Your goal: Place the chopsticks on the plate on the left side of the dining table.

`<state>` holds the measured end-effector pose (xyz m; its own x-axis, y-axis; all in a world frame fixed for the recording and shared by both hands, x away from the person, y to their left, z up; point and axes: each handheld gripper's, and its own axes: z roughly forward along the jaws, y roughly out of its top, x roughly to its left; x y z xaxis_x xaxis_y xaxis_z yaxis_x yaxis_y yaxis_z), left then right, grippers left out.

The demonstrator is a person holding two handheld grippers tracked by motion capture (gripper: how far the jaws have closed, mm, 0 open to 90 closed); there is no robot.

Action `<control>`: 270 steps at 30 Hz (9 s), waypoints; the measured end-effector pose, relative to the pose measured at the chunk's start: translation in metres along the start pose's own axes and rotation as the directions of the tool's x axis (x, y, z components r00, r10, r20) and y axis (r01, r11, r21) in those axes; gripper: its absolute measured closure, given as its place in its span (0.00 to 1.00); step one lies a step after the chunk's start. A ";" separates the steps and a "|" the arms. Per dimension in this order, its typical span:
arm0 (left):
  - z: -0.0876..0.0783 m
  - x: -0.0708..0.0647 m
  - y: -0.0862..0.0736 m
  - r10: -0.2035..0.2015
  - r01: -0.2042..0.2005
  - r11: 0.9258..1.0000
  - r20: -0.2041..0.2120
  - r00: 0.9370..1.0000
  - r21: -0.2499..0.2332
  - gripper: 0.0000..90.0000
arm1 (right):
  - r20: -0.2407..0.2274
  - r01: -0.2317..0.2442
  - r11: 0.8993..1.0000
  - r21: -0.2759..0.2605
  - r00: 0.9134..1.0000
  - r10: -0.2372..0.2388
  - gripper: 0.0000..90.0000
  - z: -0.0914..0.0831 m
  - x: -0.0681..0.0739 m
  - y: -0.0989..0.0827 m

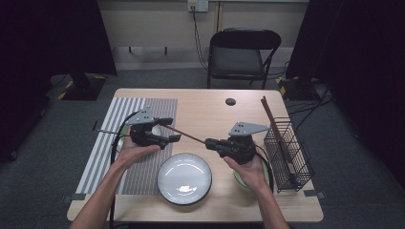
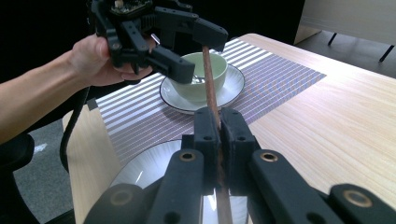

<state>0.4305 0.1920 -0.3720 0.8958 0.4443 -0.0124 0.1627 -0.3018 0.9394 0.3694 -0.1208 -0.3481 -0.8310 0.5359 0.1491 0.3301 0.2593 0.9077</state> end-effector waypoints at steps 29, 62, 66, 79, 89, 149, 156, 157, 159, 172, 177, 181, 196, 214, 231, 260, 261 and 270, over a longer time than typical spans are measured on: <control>0.008 -0.006 -0.011 0.089 -0.087 0.993 -0.022 0.996 0.083 0.64 | -0.005 0.023 0.999 0.041 1.000 -0.023 0.95 -0.001 0.006 0.029; 0.020 -0.029 -0.019 0.011 -0.025 0.997 0.199 0.980 0.069 0.94 | -0.030 0.015 0.994 -0.107 0.999 -0.018 0.88 0.009 -0.018 0.087; 0.020 -0.031 -0.020 -0.003 -0.008 0.999 0.223 0.975 0.048 0.94 | -0.024 -0.006 0.993 -0.120 1.000 0.003 0.78 0.010 -0.022 0.087; 0.013 -0.023 -0.018 -0.089 0.098 0.995 0.194 0.977 -0.036 0.94 | -0.032 -0.033 0.990 -0.140 0.999 0.029 0.63 0.024 -0.015 0.074; 0.018 -0.023 -0.020 -0.111 0.123 0.991 0.190 0.976 -0.054 0.94 | -0.083 -0.056 0.987 -0.153 0.996 0.043 0.93 0.041 -0.007 0.070; -0.008 -0.023 -0.026 -0.135 0.149 0.986 0.165 0.977 -0.074 0.94 | 0.023 -0.043 0.985 -0.165 0.999 0.048 0.44 0.057 -0.011 0.071; -0.017 -0.022 -0.028 -0.150 0.165 0.982 0.154 0.977 -0.089 0.94 | 0.039 -0.051 0.985 -0.162 0.998 0.058 0.42 0.058 -0.014 0.069; -0.018 -0.022 -0.029 -0.148 0.162 0.983 0.147 0.978 -0.087 0.94 | 0.040 -0.053 0.986 -0.161 0.997 0.060 0.41 0.058 -0.014 0.068; -0.020 -0.021 -0.029 -0.150 0.164 0.983 0.143 0.978 -0.087 0.94 | 0.048 -0.050 0.986 -0.159 0.997 0.058 0.41 0.059 -0.015 0.067; -0.036 -0.017 -0.036 -0.164 0.176 0.980 0.117 0.979 -0.097 0.94 | 0.080 -0.065 0.987 -0.148 0.994 0.077 0.39 0.060 -0.024 0.062; -0.042 -0.014 -0.038 -0.167 0.177 0.979 0.102 0.981 -0.100 0.94 | 0.101 -0.072 0.986 -0.148 0.991 0.088 0.39 0.058 -0.029 0.059; -0.047 -0.013 -0.039 -0.167 0.177 0.979 0.094 0.981 -0.106 0.94 | 0.117 -0.073 0.986 -0.149 0.989 0.091 0.39 0.056 -0.031 0.058; -0.055 -0.011 -0.040 -0.162 0.171 0.979 0.086 0.983 -0.109 0.94 | 0.150 -0.068 0.990 -0.126 0.985 0.087 0.38 0.057 -0.037 0.051; -0.053 -0.009 -0.041 -0.163 0.172 0.980 0.086 0.983 -0.105 0.94 | 0.182 -0.064 0.991 -0.115 0.980 0.085 0.37 0.055 -0.043 0.041; -0.050 -0.008 -0.041 -0.152 0.158 0.983 0.072 0.986 -0.089 0.94 | 0.192 -0.068 0.990 -0.122 0.977 0.091 0.32 0.044 -0.045 0.039; -0.080 0.012 -0.078 -0.211 0.211 0.977 -0.038 0.977 -0.026 0.94 | 0.289 -0.061 0.992 -0.109 0.953 0.090 0.20 -0.021 -0.047 0.015; -0.081 0.013 -0.080 -0.210 0.209 0.978 -0.042 0.977 -0.020 0.94 | 0.295 -0.063 0.992 -0.107 0.951 0.092 0.20 -0.024 -0.047 0.014; -0.090 0.017 -0.094 -0.225 0.225 0.974 -0.076 0.972 0.002 0.94 | 0.324 -0.076 0.990 -0.120 0.939 0.112 0.19 -0.048 -0.048 0.004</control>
<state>0.3932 0.3041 -0.4296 0.8025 0.5632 -0.1972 0.3612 -0.1955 0.9117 0.3893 -0.1845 -0.3325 -0.5985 0.7929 0.1143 0.3367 0.1195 0.9340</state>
